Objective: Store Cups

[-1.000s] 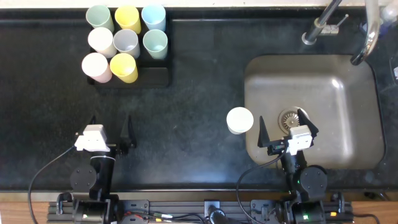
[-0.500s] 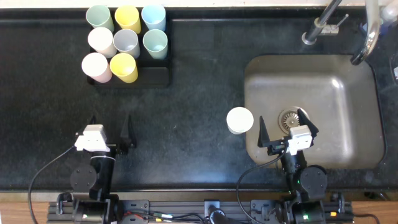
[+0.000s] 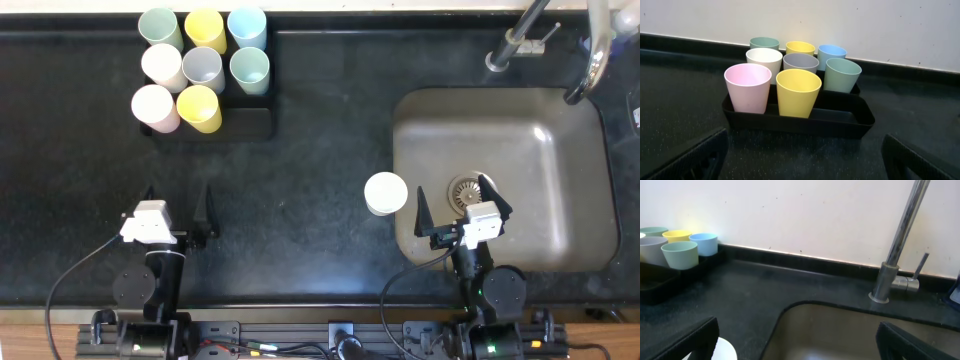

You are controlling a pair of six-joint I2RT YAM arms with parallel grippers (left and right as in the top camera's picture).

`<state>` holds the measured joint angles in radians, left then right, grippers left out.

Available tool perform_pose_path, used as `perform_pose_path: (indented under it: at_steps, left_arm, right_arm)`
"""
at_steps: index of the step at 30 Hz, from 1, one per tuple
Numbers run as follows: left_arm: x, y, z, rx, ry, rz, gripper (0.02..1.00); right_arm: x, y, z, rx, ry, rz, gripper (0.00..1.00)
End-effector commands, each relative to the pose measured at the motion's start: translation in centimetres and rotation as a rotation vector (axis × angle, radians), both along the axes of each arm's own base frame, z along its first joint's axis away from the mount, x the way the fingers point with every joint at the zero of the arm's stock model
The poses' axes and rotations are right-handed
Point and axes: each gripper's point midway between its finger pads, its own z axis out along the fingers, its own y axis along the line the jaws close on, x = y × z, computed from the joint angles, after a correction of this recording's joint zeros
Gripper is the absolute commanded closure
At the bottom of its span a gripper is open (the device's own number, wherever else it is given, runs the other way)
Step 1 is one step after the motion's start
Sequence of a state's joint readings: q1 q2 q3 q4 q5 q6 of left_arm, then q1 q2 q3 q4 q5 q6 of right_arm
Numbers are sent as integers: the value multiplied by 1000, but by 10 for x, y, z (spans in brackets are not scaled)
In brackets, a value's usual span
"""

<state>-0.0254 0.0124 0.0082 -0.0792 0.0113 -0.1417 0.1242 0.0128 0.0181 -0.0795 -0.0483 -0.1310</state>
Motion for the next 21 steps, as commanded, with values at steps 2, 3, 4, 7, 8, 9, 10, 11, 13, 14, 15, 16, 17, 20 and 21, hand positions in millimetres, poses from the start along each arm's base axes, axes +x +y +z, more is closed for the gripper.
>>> perform_pose_path:
  at_steps: [2, 3, 4, 7, 8, 9, 10, 11, 13, 14, 15, 16, 17, 20, 21]
  left_arm:
    - [0, 2, 1, 11, -5, 11, 18]
    - [0, 2, 1, 11, -5, 11, 18]
    - [0, 2, 1, 11, -5, 11, 20]
    - [0, 2, 1, 11, -5, 11, 18]
    - [0, 2, 1, 11, -5, 11, 18]
    - [0, 2, 1, 11, -5, 11, 18]
    - [0, 2, 1, 11, -5, 11, 18]
    - [0, 2, 1, 11, -5, 11, 18]
    - [0, 2, 1, 11, -5, 11, 18]
    - [0, 2, 1, 11, -5, 11, 20]
    - [0, 2, 1, 11, -4, 11, 18]
    - [0, 2, 1, 11, -5, 11, 18]
    - [0, 2, 1, 11, -5, 11, 18]
    - [0, 2, 1, 11, -5, 11, 20]
    - [0, 2, 1, 11, -5, 11, 18]
  right_arm:
    - [-1, 4, -3, 9, 0, 22, 3]
    - [-1, 5, -2, 24, 2, 32, 3]
    - [-1, 6, -2, 38, 4, 36, 3]
    - [-1, 6, -2, 45, 6, 36, 3]
    - [-1, 6, -2, 44, 5, 35, 5]
    - [-1, 5, -2, 44, 4, 28, 3]
    - [-1, 4, -1, 40, 0, 24, 3]
    - [0, 3, 0, 38, -5, 19, 5]
    - [1, 2, 5, 38, -2, 12, 3]
    - [2, 2, 9, 37, 7, 10, 5]
    - [4, 1, 17, 35, 17, 3, 5]
    - [6, 1, 25, 34, 31, -2, 3]
    - [10, 0, 35, 31, 48, -10, 3]
    - [23, 1, 58, 17, 161, -16, 3]
    - [27, 1, 63, 9, 217, -21, 3]
